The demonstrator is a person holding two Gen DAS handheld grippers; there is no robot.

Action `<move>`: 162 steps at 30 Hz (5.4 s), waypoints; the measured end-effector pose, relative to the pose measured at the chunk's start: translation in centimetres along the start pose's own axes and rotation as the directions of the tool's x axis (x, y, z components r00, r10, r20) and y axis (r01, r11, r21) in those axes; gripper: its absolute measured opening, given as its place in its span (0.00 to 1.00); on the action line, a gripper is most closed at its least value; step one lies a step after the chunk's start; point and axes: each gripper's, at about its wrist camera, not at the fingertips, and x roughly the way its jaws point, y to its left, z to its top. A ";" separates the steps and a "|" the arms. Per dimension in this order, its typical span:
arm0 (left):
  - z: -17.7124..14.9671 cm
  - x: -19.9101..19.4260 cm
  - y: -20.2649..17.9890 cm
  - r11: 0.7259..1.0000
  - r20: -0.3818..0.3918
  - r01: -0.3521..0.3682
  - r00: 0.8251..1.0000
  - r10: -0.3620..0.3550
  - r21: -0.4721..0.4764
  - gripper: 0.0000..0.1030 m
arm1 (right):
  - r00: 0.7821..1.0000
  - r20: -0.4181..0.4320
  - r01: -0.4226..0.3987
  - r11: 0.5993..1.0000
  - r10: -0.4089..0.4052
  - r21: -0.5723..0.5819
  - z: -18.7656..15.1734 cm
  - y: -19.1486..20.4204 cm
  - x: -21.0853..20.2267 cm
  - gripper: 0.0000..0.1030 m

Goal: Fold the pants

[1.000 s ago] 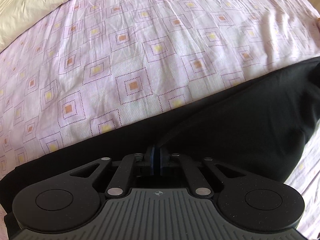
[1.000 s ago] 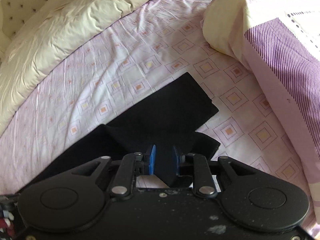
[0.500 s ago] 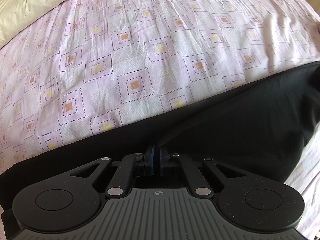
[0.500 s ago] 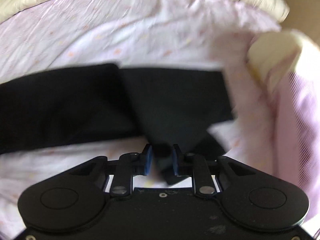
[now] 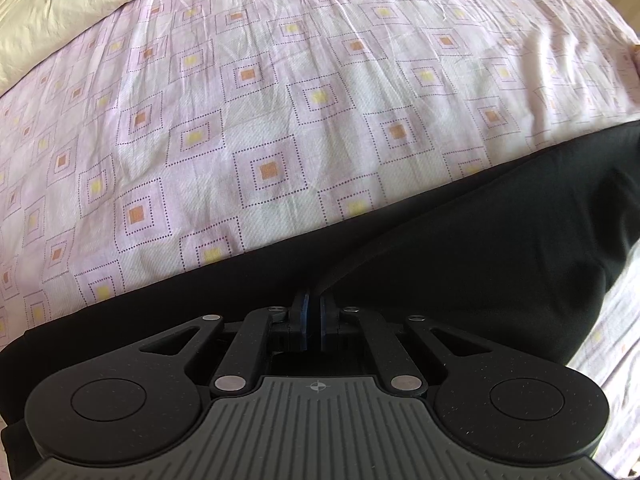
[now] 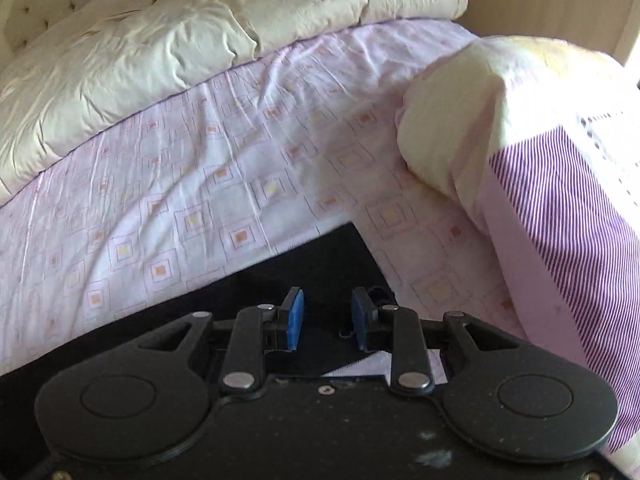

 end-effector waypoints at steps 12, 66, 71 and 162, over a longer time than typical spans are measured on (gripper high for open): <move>0.2 0.0 -0.2 1.000 -0.004 -0.003 1.000 0.003 0.007 0.03 | 0.998 0.021 0.065 0.998 -0.066 0.021 4.3 -1.2 2.7 0.28; -21.7 -6.5 16.8 0.970 0.143 0.039 0.990 -0.004 -0.241 0.67 | 0.858 -0.193 -0.502 0.699 0.476 -0.509 -20.2 39.4 -14.9 0.35; -20.4 -5.5 20.0 0.972 0.159 0.060 0.987 -0.024 -0.227 0.67 | 0.846 -0.248 -0.517 0.615 0.472 -0.596 -21.3 46.0 -14.4 0.37; -12.6 -0.9 17.6 0.980 -0.100 0.142 0.987 -0.128 0.141 0.69 | 0.830 -0.437 -0.513 0.781 0.346 -0.356 -29.0 38.4 -10.2 0.07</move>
